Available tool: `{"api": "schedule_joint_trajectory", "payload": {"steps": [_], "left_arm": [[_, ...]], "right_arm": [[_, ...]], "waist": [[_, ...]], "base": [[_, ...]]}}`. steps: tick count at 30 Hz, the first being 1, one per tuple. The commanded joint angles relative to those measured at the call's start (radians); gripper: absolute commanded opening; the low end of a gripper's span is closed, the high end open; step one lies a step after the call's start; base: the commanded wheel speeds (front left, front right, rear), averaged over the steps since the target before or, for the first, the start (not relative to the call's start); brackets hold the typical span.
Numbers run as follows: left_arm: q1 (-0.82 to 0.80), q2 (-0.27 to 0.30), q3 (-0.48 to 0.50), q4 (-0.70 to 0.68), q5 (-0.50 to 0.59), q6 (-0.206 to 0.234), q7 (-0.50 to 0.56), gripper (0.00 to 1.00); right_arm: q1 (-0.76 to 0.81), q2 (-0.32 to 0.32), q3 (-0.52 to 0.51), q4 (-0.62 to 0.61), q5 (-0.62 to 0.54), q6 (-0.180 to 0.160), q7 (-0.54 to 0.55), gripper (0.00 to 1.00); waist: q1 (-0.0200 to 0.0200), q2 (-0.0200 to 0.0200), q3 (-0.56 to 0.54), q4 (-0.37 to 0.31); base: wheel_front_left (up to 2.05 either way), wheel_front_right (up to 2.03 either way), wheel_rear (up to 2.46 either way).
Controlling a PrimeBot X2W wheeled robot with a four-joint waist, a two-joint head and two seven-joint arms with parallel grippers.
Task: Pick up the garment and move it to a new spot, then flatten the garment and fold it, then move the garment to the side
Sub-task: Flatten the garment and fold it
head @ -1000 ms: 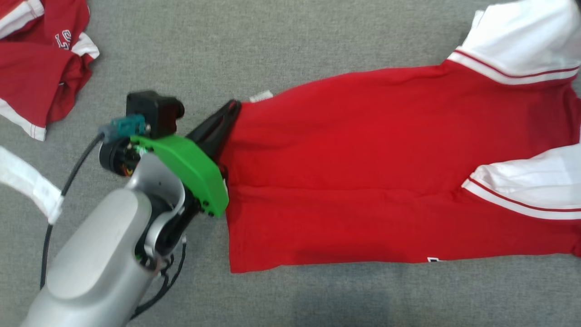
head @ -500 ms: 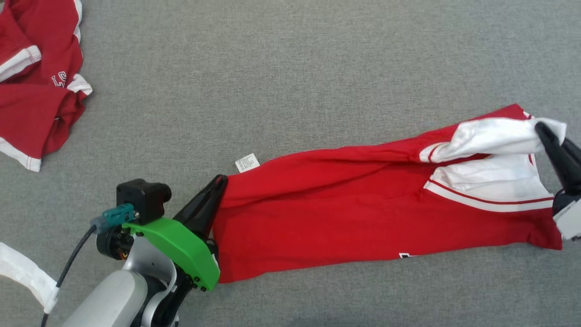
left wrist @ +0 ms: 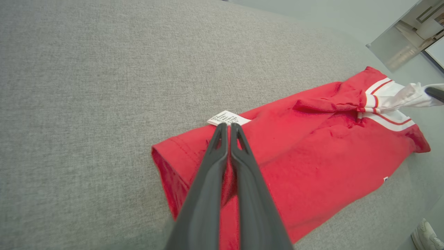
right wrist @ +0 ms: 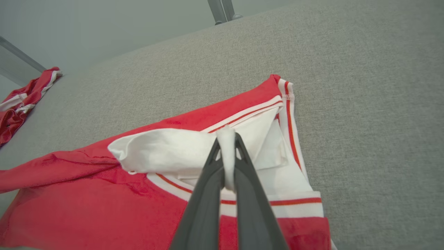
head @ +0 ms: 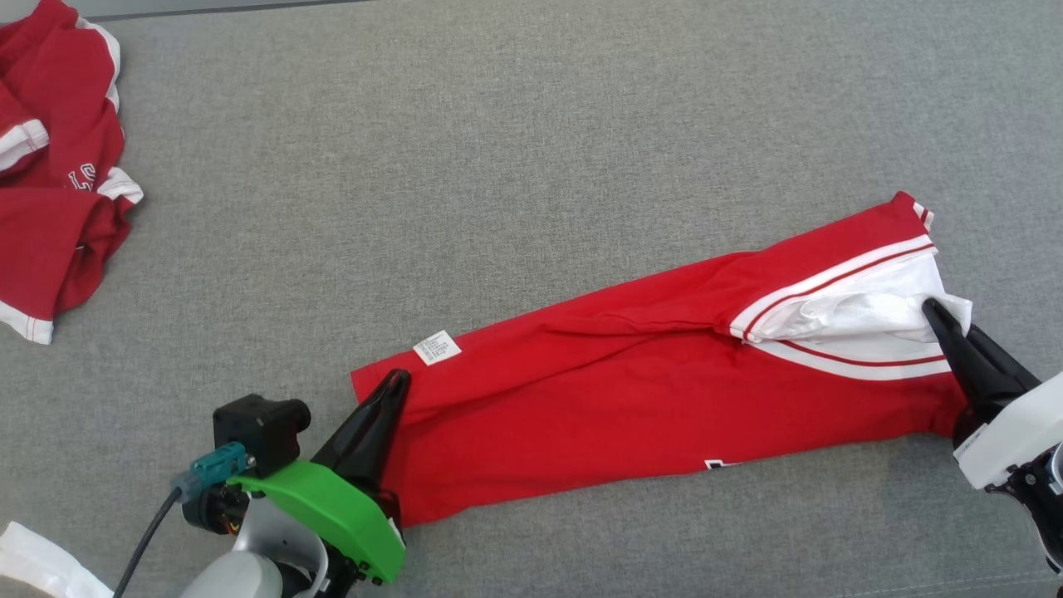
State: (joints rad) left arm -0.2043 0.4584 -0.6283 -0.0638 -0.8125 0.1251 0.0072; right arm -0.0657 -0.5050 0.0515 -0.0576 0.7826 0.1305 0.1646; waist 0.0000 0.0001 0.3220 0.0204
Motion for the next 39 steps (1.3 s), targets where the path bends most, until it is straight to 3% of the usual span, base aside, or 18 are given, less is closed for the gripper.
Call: {"api": "schedule_joint_trajectory", "payload": {"steps": [1, 12, 14, 15, 16, 21, 24, 29, 31, 34, 39], "left_arm": [[0.021, 0.001, -0.002, 0.001, -0.002, 0.005, -0.01, 0.0], [0.069, -0.012, 0.012, 0.017, -0.016, -0.023, -0.098, 0.02], [0.072, -0.016, 0.002, 0.024, -0.014, -0.03, -0.101, 0.36], [0.075, -0.019, -0.004, 0.028, -0.014, -0.038, -0.103, 0.71], [0.079, -0.021, -0.008, 0.033, -0.012, -0.038, -0.108, 1.0], [0.106, -0.011, -0.048, 0.101, 0.043, -0.041, -0.135, 1.0], [0.141, -0.016, -0.07, 0.156, 0.068, -0.018, -0.158, 1.0], [0.179, -0.075, 0.063, 0.17, 0.1, 0.092, -0.266, 1.0], [0.179, -0.11, 0.148, 0.131, 0.167, 0.115, -0.274, 1.0], [0.211, -0.18, 0.256, 0.08, 0.284, 0.105, -0.272, 1.0], [0.247, -0.293, 0.367, 0.067, 0.429, 0.033, -0.272, 1.0]], "right_arm": [[0.014, -0.005, 0.004, 0.006, 0.004, 0.0, -0.001, 0.0], [0.032, -0.038, 0.01, 0.048, 0.018, 0.0, -0.012, 0.0], [0.04, -0.046, 0.021, 0.057, 0.013, 0.0, -0.004, 0.01], [0.043, -0.052, 0.032, 0.061, 0.002, 0.0, -0.001, 0.42], [0.044, -0.054, 0.036, 0.07, -0.004, 0.0, 0.0, 1.0], [0.026, -0.067, 0.049, 0.119, -0.06, 0.0, 0.014, 1.0], [-0.006, -0.072, 0.028, 0.126, -0.075, 0.0, 0.018, 1.0], [-0.078, -0.051, -0.008, 0.153, -0.118, 0.0, 0.065, 1.0], [-0.111, -0.053, -0.004, 0.186, -0.144, 0.0, 0.102, 1.0], [-0.164, -0.039, 0.018, 0.256, -0.165, 0.0, 0.147, 1.0], [-0.229, -0.028, 0.076, 0.387, -0.193, 0.0, 0.2, 1.0]], "waist": [[0.0, -0.0001, -0.004, 0.0], [0.0, -0.0001, -0.036, 0.001], [0.0, -0.0001, -0.038, 0.002], [0.0, -0.0001, -0.04, 0.001], [0.0, -0.0001, -0.041, 0.0], [0.0, -0.0001, -0.05, -0.006], [0.0, -0.0001, -0.059, -0.013], [0.0, -0.0001, -0.052, -0.009], [0.0, -0.0001, -0.043, 0.005], [0.0, -0.0001, -0.029, 0.029], [0.0, -0.0001, -0.016, 0.063]], "base": [[0.0, 0.0, 0.0], [0.0, 0.0, 0.0], [0.0, 0.0, 0.0], [0.0, 0.0, 0.0], [0.0, 0.0, 0.0], [0.0, 0.0, 0.0], [0.0, 0.0, 0.0], [0.0, 0.0, 0.0], [0.0, 0.0, 0.0], [0.0, 0.0, 0.0], [0.0, 0.0, 0.0]]}}
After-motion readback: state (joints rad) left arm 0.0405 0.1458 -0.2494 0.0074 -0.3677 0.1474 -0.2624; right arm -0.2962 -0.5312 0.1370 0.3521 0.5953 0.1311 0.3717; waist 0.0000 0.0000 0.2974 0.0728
